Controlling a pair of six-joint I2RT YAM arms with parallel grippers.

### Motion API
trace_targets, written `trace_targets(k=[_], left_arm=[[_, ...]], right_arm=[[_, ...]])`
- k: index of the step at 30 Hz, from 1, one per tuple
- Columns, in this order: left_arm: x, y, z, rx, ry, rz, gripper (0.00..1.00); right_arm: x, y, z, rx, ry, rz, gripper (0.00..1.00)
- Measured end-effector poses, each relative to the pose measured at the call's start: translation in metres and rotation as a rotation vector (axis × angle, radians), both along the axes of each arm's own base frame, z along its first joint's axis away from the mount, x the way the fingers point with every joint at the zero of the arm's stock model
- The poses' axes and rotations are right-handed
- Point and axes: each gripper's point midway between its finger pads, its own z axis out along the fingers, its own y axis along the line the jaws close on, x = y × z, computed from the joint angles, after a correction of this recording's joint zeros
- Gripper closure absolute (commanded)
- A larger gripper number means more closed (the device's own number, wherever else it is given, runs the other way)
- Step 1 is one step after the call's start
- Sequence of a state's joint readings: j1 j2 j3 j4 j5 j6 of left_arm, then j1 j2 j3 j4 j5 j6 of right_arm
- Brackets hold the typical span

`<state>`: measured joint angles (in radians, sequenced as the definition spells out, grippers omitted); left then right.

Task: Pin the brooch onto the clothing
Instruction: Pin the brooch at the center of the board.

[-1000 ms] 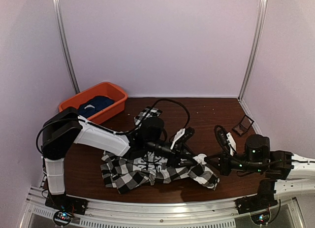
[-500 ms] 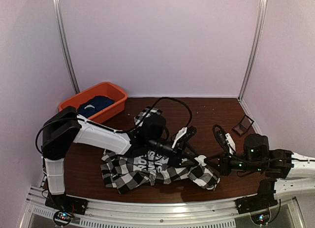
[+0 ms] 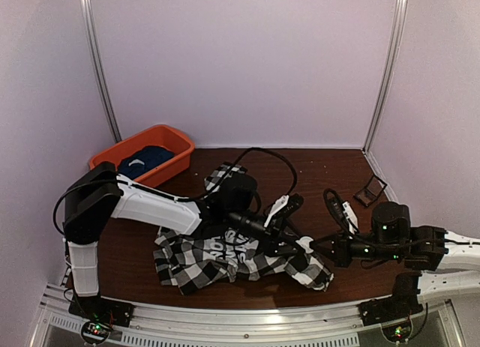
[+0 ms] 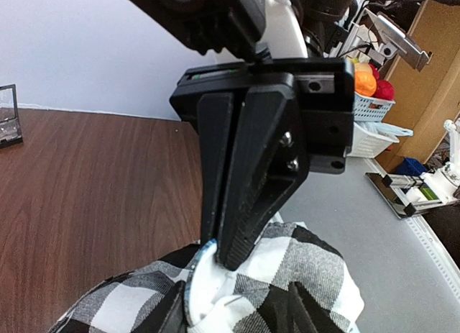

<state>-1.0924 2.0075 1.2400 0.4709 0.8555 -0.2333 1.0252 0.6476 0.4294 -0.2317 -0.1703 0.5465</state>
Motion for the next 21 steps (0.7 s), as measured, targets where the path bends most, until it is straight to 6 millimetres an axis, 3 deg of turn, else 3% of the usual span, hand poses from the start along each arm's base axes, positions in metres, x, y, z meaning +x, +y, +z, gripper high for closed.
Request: trace_targets(k=[9, 21], left_arm=[[-0.0009, 0.0000, 0.0002, -0.001, 0.004, -0.004, 0.70], [-0.0002, -0.0001, 0.0007, -0.001, 0.010, -0.001, 0.81]], right_arm=[[-0.0025, 0.0029, 0.0027, 0.010, 0.005, 0.019, 1.00], [-0.0055, 0.0052, 0.0044, 0.021, 0.009, 0.039, 1.00]])
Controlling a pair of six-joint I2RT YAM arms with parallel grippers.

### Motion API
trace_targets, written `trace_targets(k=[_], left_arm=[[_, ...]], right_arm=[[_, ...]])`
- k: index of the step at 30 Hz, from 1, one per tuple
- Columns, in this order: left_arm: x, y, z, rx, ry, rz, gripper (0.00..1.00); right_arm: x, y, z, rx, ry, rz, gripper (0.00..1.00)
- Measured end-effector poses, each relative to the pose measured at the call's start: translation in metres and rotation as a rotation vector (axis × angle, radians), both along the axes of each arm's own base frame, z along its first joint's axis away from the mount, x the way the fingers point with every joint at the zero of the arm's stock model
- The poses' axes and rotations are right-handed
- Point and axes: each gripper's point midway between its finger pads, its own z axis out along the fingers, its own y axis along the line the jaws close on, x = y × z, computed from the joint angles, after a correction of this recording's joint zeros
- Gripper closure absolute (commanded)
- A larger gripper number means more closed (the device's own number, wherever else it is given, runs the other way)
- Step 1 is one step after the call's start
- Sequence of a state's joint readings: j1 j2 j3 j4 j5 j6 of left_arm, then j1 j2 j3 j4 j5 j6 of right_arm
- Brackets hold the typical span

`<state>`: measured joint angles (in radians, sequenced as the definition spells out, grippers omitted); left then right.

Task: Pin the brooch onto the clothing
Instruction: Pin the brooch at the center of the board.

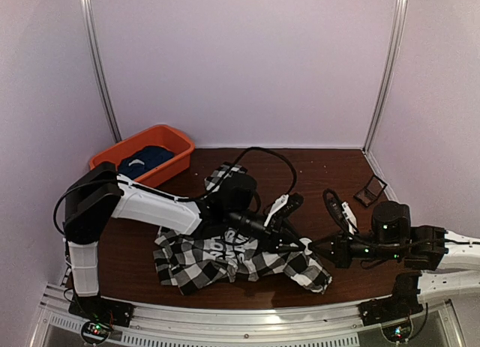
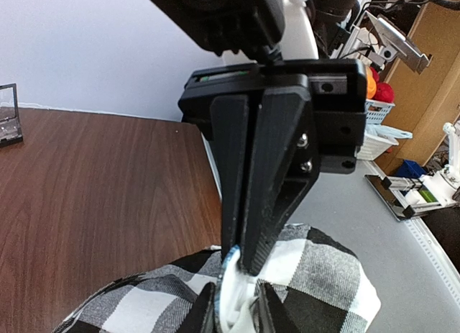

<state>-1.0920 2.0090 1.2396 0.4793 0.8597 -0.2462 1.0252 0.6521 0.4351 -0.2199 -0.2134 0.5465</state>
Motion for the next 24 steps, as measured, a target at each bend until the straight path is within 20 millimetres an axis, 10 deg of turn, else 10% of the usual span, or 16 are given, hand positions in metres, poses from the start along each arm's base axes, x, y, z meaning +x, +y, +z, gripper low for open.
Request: trace_targets(k=[24], left_arm=[[0.0046, -0.0051, -0.0083, 0.037, 0.017, 0.062, 0.98]], right_arm=[[-0.0032, -0.0012, -0.0054, -0.020, 0.017, 0.013, 1.00]])
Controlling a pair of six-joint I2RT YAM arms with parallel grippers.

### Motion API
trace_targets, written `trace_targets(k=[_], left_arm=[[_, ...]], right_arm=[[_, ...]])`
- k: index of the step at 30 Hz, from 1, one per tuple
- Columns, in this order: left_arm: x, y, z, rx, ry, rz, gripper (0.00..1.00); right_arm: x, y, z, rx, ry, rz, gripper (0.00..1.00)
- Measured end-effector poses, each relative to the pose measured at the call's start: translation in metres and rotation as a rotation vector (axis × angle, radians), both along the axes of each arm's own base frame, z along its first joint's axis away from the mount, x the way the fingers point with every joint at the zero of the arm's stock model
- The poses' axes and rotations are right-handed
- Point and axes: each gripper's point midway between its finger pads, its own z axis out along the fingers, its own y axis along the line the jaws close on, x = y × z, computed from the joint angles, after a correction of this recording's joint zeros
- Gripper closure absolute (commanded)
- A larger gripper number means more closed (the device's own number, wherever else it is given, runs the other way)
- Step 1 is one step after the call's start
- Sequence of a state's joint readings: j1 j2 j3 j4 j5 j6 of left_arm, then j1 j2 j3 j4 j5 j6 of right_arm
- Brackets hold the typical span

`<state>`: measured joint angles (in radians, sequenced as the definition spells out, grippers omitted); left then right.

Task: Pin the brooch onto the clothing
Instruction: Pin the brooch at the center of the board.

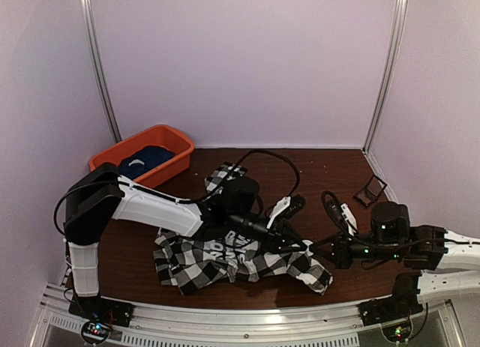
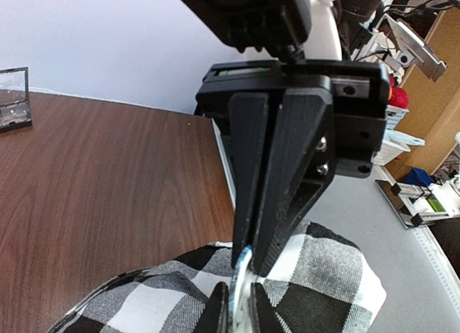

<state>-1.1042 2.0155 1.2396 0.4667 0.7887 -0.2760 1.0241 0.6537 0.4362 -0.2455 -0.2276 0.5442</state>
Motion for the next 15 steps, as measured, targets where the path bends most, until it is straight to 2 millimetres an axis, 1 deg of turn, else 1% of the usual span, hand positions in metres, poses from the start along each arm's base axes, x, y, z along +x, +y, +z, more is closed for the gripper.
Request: trace_targets(k=[4, 6, 12, 15], left_arm=[[0.0017, -0.0023, -0.0060, 0.030, -0.020, 0.036, 0.98], [0.0026, -0.0031, -0.0078, 0.042, -0.025, 0.055, 1.00], [0.0051, -0.0033, -0.0068, 0.051, -0.035, 0.089, 1.00], [0.0034, -0.0030, -0.0057, 0.041, -0.035, 0.079, 1.00]], right_arm=[[0.0008, -0.0018, -0.0055, -0.021, 0.010, -0.007, 1.00], [0.0013, -0.0024, -0.0075, -0.029, 0.014, -0.011, 1.00], [0.0033, -0.0033, -0.0075, -0.031, 0.010, -0.022, 1.00], [0.0034, -0.0032, -0.0066, -0.028, 0.009, -0.022, 0.94]])
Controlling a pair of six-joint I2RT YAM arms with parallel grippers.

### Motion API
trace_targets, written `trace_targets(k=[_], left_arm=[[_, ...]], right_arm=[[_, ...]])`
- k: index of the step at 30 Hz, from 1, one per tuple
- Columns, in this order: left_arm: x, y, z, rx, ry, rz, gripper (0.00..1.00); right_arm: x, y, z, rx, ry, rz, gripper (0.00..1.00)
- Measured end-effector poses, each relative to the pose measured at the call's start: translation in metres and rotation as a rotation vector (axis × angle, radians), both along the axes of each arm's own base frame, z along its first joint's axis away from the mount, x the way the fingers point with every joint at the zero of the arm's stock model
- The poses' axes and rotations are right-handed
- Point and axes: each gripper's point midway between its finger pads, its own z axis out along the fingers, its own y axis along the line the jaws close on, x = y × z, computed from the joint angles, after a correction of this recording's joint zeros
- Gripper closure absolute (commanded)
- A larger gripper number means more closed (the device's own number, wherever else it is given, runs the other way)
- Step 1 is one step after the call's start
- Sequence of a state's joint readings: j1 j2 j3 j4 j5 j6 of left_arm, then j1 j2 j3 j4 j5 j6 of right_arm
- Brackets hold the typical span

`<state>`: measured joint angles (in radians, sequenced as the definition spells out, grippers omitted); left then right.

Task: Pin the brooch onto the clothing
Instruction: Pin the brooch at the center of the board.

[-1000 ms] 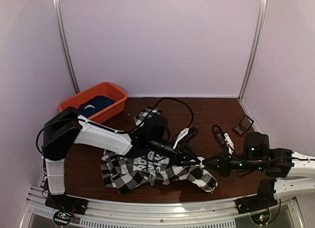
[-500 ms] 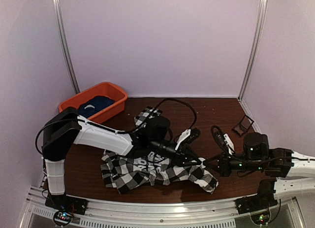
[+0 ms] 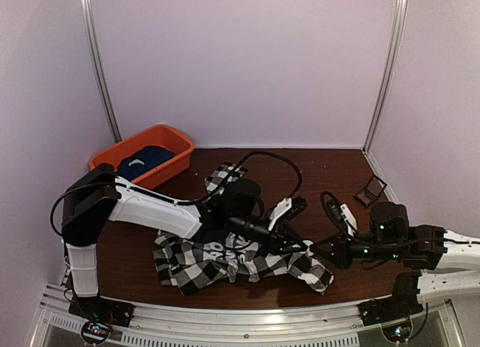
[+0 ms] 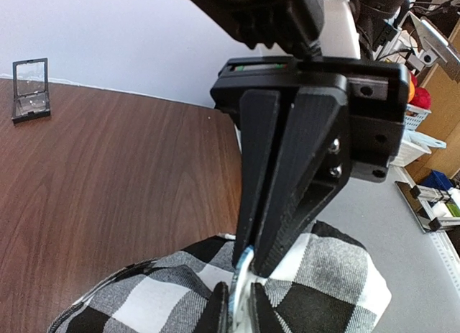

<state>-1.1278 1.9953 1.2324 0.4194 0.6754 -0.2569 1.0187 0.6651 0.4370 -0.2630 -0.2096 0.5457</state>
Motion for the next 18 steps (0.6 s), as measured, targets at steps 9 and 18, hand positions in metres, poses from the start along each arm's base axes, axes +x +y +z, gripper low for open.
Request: trace_targets(k=[9, 18], left_arm=[[-0.006, 0.000, 0.007, -0.034, -0.006, -0.045, 1.00], [-0.009, 0.001, 0.005, -0.031, -0.007, -0.058, 1.00]], right_arm=[[0.003, 0.002, 0.014, 0.043, -0.006, -0.019, 0.82], [0.006, 0.007, 0.033, 0.101, -0.036, -0.020, 0.86]])
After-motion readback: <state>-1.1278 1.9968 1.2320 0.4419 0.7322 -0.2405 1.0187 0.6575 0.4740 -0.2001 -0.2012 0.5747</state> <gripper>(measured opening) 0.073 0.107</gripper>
